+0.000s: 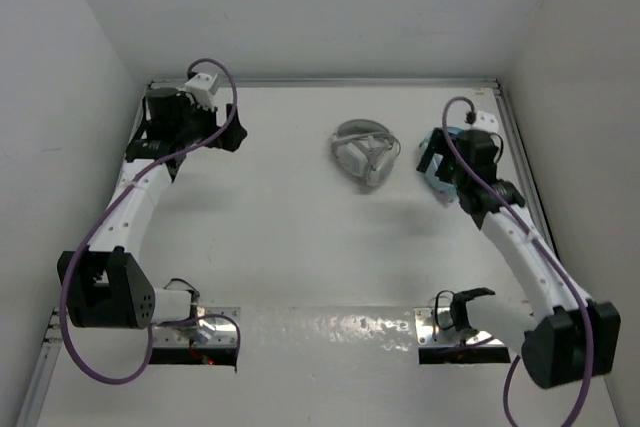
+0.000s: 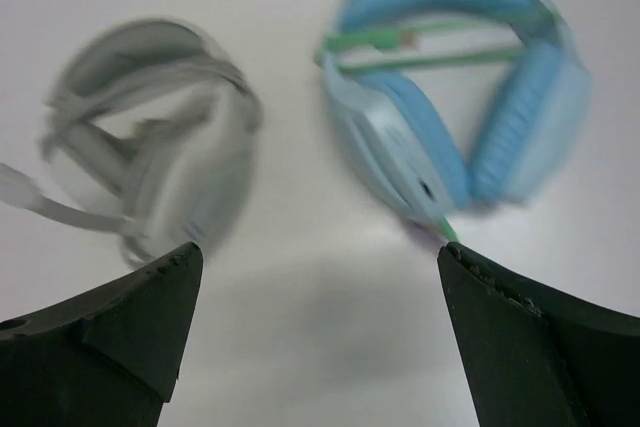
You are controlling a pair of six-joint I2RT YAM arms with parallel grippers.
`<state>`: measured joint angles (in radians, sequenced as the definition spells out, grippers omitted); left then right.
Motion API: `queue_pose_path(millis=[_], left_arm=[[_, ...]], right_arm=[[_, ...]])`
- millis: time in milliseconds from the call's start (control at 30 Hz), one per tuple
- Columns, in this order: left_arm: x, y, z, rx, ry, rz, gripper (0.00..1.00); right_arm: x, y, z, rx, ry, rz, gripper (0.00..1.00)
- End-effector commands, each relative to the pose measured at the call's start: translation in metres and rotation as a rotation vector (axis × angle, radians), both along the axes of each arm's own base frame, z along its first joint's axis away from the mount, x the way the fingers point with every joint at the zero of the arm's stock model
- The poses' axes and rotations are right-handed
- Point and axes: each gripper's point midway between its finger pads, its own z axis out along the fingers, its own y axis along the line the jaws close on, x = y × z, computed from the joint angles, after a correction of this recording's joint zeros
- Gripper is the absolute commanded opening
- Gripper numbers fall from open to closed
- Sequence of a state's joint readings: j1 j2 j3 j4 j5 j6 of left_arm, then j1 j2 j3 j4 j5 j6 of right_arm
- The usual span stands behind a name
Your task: Wrap the headphones
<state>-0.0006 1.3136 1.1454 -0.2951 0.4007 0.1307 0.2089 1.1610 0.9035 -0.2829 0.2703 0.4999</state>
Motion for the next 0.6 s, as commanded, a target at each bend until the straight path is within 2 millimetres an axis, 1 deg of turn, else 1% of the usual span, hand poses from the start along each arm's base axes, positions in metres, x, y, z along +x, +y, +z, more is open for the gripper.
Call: queue_pose_path(millis=[0,33,67,100,167,200,233,267,300,333,400,433,467,500,567], left_arm=[[-0.019,0.004,-0.032,0.106,0.049,-0.061,0.99],[-0.023,0.004,-0.041,0.116,0.066,-0.077,0.99],[-0.029,0.003,-0.050,0.137,0.082,-0.105,0.99],[-0.035,0.003,-0.065,0.152,0.113,-0.120,0.98],[-0.044,0.008,-0.079,0.210,0.147,-0.141,0.97],[-0.049,0.011,-0.089,0.231,0.172,-0.142,0.97],[-0.052,0.014,-0.096,0.250,0.193,-0.144,0.96],[-0.055,0.019,-0.103,0.281,0.205,-0.143,0.96],[-0.058,0.020,-0.110,0.291,0.217,-0.146,0.96],[-0.066,0.020,-0.124,0.295,0.246,-0.159,0.96],[-0.070,0.021,-0.138,0.312,0.250,-0.175,0.96],[-0.078,0.023,-0.154,0.320,0.279,-0.179,0.96],[-0.076,0.025,-0.157,0.340,0.256,-0.179,0.96],[-0.077,0.027,-0.163,0.352,0.258,-0.172,0.96],[-0.079,0.038,-0.177,0.394,0.260,-0.128,0.96]], right_arm=[[-0.042,-0.035,-0.021,0.009,-0.012,-0.144,0.99],[-0.058,-0.042,-0.045,-0.003,0.023,-0.171,0.99],[-0.067,-0.047,-0.050,-0.009,0.018,-0.198,0.99],[-0.083,-0.059,-0.058,-0.022,0.007,-0.253,0.99],[-0.095,-0.065,-0.066,-0.022,-0.003,-0.289,0.99],[-0.105,-0.068,-0.081,-0.026,0.013,-0.299,0.99],[-0.109,-0.069,-0.079,-0.017,-0.015,-0.302,0.99],[-0.112,-0.070,-0.084,-0.016,-0.016,-0.304,0.99],[-0.120,-0.071,-0.098,-0.028,0.010,-0.305,0.99],[-0.123,-0.076,-0.098,-0.037,-0.006,-0.327,0.99],[-0.131,-0.080,-0.114,-0.043,0.017,-0.355,0.99],[-0.133,-0.082,-0.118,-0.047,0.020,-0.367,0.99],[-0.135,-0.085,-0.121,-0.052,0.024,-0.382,0.99],[-0.136,-0.085,-0.124,-0.035,0.025,-0.403,0.99],[-0.136,-0.083,-0.125,-0.015,0.034,-0.414,0.99]])
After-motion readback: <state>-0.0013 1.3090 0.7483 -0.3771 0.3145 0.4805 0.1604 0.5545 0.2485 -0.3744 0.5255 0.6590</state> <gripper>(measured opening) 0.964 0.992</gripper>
